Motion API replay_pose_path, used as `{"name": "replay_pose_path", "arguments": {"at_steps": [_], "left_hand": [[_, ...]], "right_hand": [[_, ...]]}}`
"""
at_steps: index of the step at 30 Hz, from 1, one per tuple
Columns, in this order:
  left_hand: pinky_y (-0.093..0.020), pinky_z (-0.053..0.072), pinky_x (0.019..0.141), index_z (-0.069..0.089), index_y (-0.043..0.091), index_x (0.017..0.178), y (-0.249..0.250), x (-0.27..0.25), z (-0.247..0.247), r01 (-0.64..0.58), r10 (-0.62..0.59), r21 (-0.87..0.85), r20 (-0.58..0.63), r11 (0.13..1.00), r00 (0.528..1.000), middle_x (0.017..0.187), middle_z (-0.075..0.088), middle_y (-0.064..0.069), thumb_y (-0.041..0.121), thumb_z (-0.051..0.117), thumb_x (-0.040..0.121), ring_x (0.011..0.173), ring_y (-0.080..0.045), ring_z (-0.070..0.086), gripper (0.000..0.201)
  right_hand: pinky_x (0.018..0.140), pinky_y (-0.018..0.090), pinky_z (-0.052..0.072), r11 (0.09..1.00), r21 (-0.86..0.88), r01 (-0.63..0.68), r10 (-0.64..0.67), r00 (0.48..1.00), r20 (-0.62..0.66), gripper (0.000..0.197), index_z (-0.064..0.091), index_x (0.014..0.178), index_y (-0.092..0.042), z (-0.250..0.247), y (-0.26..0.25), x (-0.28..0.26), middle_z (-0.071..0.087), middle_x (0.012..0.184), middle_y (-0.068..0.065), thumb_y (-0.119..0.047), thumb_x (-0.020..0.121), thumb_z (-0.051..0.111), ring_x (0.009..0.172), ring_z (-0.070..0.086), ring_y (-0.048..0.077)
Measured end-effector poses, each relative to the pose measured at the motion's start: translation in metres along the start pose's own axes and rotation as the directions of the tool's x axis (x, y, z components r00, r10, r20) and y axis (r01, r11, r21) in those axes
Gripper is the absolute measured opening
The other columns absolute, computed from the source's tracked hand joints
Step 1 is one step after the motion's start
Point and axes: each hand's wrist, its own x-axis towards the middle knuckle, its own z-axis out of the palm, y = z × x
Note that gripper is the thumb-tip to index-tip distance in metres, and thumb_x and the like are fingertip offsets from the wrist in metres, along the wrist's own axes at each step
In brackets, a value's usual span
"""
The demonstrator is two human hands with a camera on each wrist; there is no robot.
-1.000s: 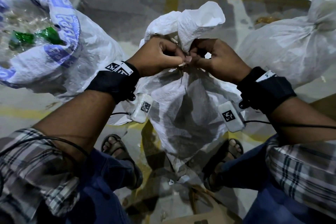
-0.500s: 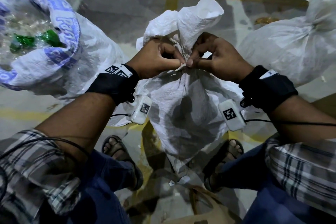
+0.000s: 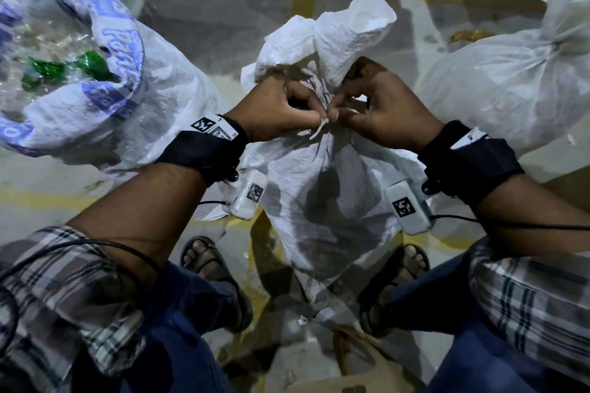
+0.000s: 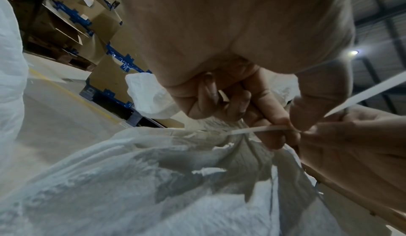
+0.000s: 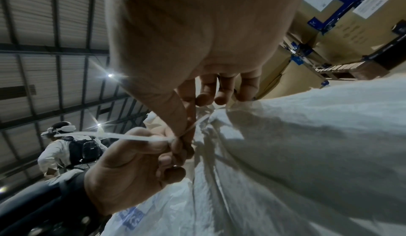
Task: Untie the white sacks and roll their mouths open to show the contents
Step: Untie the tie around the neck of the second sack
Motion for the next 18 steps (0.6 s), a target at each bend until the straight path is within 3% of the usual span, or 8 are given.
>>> {"name": "replay_pose_path", "arguments": {"at_steps": [3,7,10,12,15,18], "left_hand": [[-0.026,0.050,0.072,0.079,0.023,0.074,0.001,0.001,-0.002,0.004,-0.004,-0.010,-0.009,1.000,1.000,0.080,0.076,-0.010,0.011,0.071,0.075,0.071,-0.007,0.061,0.015],[-0.042,0.058,0.081,0.080,0.016,0.078,0.004,0.002,-0.004,0.024,-0.024,0.025,-0.012,0.999,1.000,0.084,0.078,-0.011,0.022,0.069,0.068,0.078,-0.014,0.066,0.016],[-0.036,0.059,0.080,0.080,0.017,0.076,0.004,0.002,-0.006,0.031,-0.030,0.036,-0.022,0.999,0.999,0.083,0.078,-0.006,0.028,0.068,0.064,0.076,-0.013,0.068,0.021],[-0.040,0.059,0.084,0.080,0.018,0.075,0.004,0.001,-0.006,0.031,-0.030,0.041,-0.017,0.999,0.999,0.084,0.079,-0.005,0.026,0.069,0.065,0.079,-0.014,0.069,0.017],[-0.035,0.057,0.080,0.080,0.021,0.074,0.002,-0.001,-0.006,0.034,-0.034,0.030,-0.018,0.999,0.999,0.083,0.078,-0.005,0.020,0.069,0.069,0.077,-0.012,0.067,0.012],[-0.027,0.051,0.071,0.080,0.020,0.075,0.001,-0.002,-0.004,0.031,-0.031,0.014,-0.006,0.999,0.999,0.078,0.077,-0.005,0.018,0.068,0.070,0.069,-0.008,0.062,0.013]], "right_hand": [[0.093,0.039,0.044,0.995,-0.098,-0.002,0.003,1.000,0.014,0.009,0.076,0.091,-0.015,-0.002,0.002,0.002,0.050,0.102,0.006,-0.023,0.087,0.074,0.104,0.051,0.028],[0.093,0.040,0.043,0.982,-0.186,0.026,-0.030,0.999,-0.016,0.009,0.076,0.088,-0.016,-0.004,0.007,0.003,0.052,0.102,0.010,-0.023,0.087,0.071,0.104,0.052,0.034],[0.099,0.045,0.045,0.981,-0.184,-0.066,0.056,0.997,-0.055,0.008,0.077,0.091,-0.018,-0.007,0.013,0.003,0.055,0.112,0.014,-0.024,0.088,0.071,0.112,0.052,0.035],[0.099,0.046,0.045,0.984,-0.159,-0.081,0.069,0.994,-0.080,0.007,0.078,0.090,-0.019,-0.007,0.013,0.002,0.056,0.112,0.016,-0.022,0.087,0.071,0.111,0.053,0.036],[0.097,0.042,0.044,0.991,-0.130,-0.026,0.016,0.997,-0.082,0.010,0.080,0.093,-0.022,-0.005,0.004,0.000,0.056,0.103,0.012,-0.023,0.085,0.074,0.107,0.053,0.032],[0.096,0.045,0.041,0.988,-0.150,0.031,-0.034,0.999,-0.017,0.011,0.080,0.093,-0.027,-0.002,-0.003,-0.004,0.052,0.097,0.002,-0.028,0.083,0.078,0.106,0.050,0.028]]}}
